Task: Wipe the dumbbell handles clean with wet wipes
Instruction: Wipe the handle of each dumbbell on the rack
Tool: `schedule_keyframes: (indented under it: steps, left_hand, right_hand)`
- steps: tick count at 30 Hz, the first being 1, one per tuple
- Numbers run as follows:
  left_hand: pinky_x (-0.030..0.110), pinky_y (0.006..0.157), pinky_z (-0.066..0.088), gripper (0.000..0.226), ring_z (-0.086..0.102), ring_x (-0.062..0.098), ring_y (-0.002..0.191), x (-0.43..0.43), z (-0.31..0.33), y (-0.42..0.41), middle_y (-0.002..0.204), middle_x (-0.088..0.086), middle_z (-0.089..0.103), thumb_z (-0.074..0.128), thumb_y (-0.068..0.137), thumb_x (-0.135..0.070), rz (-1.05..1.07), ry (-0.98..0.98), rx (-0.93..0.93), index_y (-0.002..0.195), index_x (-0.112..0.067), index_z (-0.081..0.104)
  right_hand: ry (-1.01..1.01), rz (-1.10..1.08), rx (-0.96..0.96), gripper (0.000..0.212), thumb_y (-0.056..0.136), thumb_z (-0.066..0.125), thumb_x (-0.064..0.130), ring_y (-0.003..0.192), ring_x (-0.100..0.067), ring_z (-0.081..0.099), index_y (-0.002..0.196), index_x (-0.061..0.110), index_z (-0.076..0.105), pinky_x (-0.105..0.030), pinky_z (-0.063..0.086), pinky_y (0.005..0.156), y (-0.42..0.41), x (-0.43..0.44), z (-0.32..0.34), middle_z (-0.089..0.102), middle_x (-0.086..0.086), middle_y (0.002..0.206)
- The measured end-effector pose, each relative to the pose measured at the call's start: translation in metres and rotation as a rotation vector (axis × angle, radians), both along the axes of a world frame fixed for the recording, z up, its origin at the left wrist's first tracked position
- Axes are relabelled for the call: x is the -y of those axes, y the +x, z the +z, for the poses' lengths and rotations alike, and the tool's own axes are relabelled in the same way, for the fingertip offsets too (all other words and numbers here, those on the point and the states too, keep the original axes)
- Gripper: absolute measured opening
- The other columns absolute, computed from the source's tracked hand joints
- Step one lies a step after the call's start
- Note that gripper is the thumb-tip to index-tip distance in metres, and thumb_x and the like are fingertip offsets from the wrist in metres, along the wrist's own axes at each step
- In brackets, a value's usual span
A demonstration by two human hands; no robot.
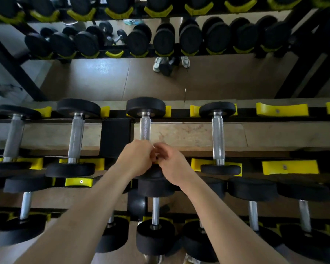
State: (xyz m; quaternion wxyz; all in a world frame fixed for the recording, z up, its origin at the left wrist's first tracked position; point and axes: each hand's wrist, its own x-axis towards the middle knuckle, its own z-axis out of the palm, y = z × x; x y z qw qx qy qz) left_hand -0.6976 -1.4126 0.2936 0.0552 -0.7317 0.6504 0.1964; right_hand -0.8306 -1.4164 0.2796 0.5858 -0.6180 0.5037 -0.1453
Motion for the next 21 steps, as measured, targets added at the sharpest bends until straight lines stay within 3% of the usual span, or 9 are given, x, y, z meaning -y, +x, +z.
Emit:
schedule_keyframes:
  steps: [2, 5, 8, 11, 13, 15, 17, 19, 21]
  left_hand:
    - [0.021, 0.068, 0.047, 0.011, 0.063, 0.010, 0.081, -0.012, 0.018, -0.001, 0.085, -0.006, 0.069, 0.062, 0.091, -0.026, 0.200, -0.036, -0.325, 0.092, -0.025, 0.073]
    - [0.019, 0.065, 0.050, 0.011, 0.064, 0.005, 0.071, -0.045, 0.048, -0.019, 0.079, -0.004, 0.070, 0.061, 0.093, -0.018, 0.463, -0.115, -0.837, 0.090, -0.023, 0.070]
    - [0.018, 0.058, 0.049, 0.007, 0.061, 0.008, 0.062, -0.073, 0.071, -0.043, 0.073, -0.001, 0.069, 0.063, 0.090, -0.016, 0.653, -0.223, -1.180, 0.092, -0.013, 0.069]
    - [0.023, 0.058, 0.050, 0.015, 0.057, 0.013, 0.063, -0.093, 0.091, -0.055, 0.074, 0.005, 0.066, 0.067, 0.080, -0.025, 0.855, -0.316, -1.460, 0.088, -0.013, 0.070]
    - [0.017, 0.052, 0.047, 0.025, 0.055, 0.007, 0.055, -0.107, 0.106, -0.055, 0.069, 0.003, 0.063, 0.069, 0.076, -0.028, 0.855, -0.315, -1.640, 0.089, -0.007, 0.068]
    - [0.014, 0.045, 0.040, 0.041, 0.047, 0.003, 0.048, -0.124, 0.120, -0.049, 0.065, 0.000, 0.059, 0.083, 0.066, -0.039, 0.718, -0.273, -1.689, 0.089, -0.008, 0.070]
    - [0.015, 0.045, 0.039, 0.049, 0.047, 0.005, 0.049, -0.143, 0.131, -0.039, 0.065, 0.001, 0.060, 0.091, 0.056, -0.038, 0.614, -0.254, -1.627, 0.092, -0.011, 0.072]
    - [0.017, 0.051, 0.044, 0.043, 0.053, 0.009, 0.056, -0.165, 0.143, -0.027, 0.070, 0.003, 0.066, 0.089, 0.058, -0.033, 0.583, -0.280, -1.529, 0.095, -0.016, 0.075]
    - [0.020, 0.060, 0.050, 0.048, 0.063, 0.012, 0.068, -0.194, 0.151, -0.013, 0.081, 0.006, 0.072, 0.090, 0.054, -0.040, 0.573, -0.353, -1.476, 0.095, -0.019, 0.078]
  right_hand:
    - [0.041, -0.007, 0.086, 0.044, 0.099, 0.046, 0.012, 0.127, -0.012, 0.049, 0.142, 0.020, 0.042, -0.031, 0.042, 0.106, -0.014, -0.005, 0.016, 0.052, 0.002, 0.138]
    - [0.151, -0.026, 0.250, 0.040, 0.097, 0.055, 0.018, 0.108, -0.008, 0.062, 0.136, 0.021, 0.049, -0.021, 0.054, 0.084, -0.035, -0.012, 0.047, 0.061, 0.004, 0.127]
    - [0.019, -0.063, 0.237, 0.025, 0.092, 0.063, 0.017, 0.088, -0.005, 0.068, 0.117, 0.017, 0.067, -0.017, 0.054, 0.072, -0.050, -0.023, 0.080, 0.071, 0.002, 0.102]
    - [0.033, -0.118, 0.256, 0.015, 0.088, 0.068, 0.016, 0.069, -0.006, 0.067, 0.103, 0.013, 0.071, -0.017, 0.053, 0.063, -0.054, -0.035, 0.113, 0.071, 0.000, 0.084]
    - [0.060, -0.139, 0.290, 0.010, 0.089, 0.067, 0.018, 0.061, -0.007, 0.062, 0.097, 0.012, 0.071, -0.018, 0.050, 0.057, -0.051, -0.047, 0.133, 0.069, 0.000, 0.075]
    - [0.114, -0.173, 0.349, 0.013, 0.090, 0.064, 0.020, 0.057, -0.007, 0.056, 0.095, 0.009, 0.070, -0.020, 0.047, 0.053, -0.047, -0.061, 0.147, 0.065, 0.000, 0.069]
    - [0.170, -0.215, 0.403, 0.018, 0.091, 0.062, 0.023, 0.055, -0.008, 0.051, 0.090, 0.007, 0.070, -0.020, 0.043, 0.052, -0.042, -0.077, 0.159, 0.061, 0.000, 0.066]
    - [0.207, -0.265, 0.440, 0.021, 0.092, 0.061, 0.024, 0.055, -0.009, 0.049, 0.085, 0.008, 0.071, -0.022, 0.042, 0.055, -0.034, -0.094, 0.169, 0.058, 0.000, 0.064]
    - [0.259, -0.282, 0.493, 0.022, 0.095, 0.057, 0.021, 0.060, -0.010, 0.051, 0.091, 0.007, 0.074, -0.024, 0.043, 0.060, -0.021, -0.117, 0.178, 0.060, -0.003, 0.069]
